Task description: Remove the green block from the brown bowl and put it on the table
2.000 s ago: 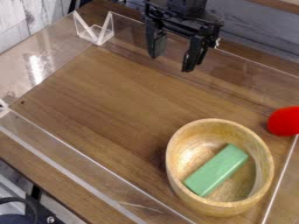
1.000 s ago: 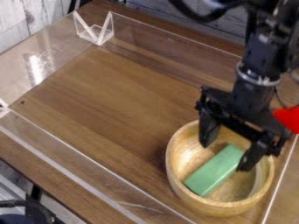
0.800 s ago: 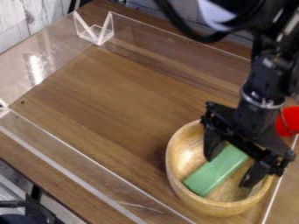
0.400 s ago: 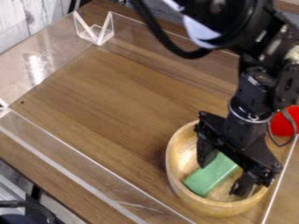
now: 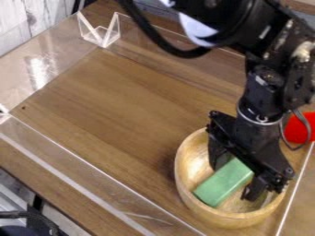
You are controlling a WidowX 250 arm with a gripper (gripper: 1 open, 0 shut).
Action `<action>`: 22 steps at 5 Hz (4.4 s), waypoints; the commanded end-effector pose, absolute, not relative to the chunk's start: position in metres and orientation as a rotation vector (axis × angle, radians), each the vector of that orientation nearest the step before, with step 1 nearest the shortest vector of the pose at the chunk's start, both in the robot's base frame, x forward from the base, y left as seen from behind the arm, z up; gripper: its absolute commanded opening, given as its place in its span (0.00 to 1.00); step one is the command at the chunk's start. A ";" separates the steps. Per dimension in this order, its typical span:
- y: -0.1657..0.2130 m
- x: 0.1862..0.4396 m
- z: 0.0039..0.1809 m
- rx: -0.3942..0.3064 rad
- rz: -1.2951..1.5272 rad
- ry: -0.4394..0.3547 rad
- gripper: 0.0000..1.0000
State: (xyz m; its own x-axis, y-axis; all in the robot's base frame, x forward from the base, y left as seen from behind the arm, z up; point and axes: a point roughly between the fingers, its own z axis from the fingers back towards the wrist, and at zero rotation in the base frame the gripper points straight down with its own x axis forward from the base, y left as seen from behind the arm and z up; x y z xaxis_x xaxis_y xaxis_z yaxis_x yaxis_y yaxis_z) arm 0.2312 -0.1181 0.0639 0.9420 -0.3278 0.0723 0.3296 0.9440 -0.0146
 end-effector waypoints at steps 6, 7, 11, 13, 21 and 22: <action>-0.113 0.248 0.073 -0.057 -0.355 -0.200 1.00; -0.114 0.249 0.073 -0.060 -0.352 -0.206 1.00; -0.116 0.249 0.073 -0.069 -0.337 -0.211 0.00; -0.105 0.252 0.116 0.015 -0.352 -0.149 0.00; -0.115 0.229 0.054 0.026 -0.374 -0.215 1.00; -0.114 0.230 0.041 0.014 -0.377 -0.228 1.00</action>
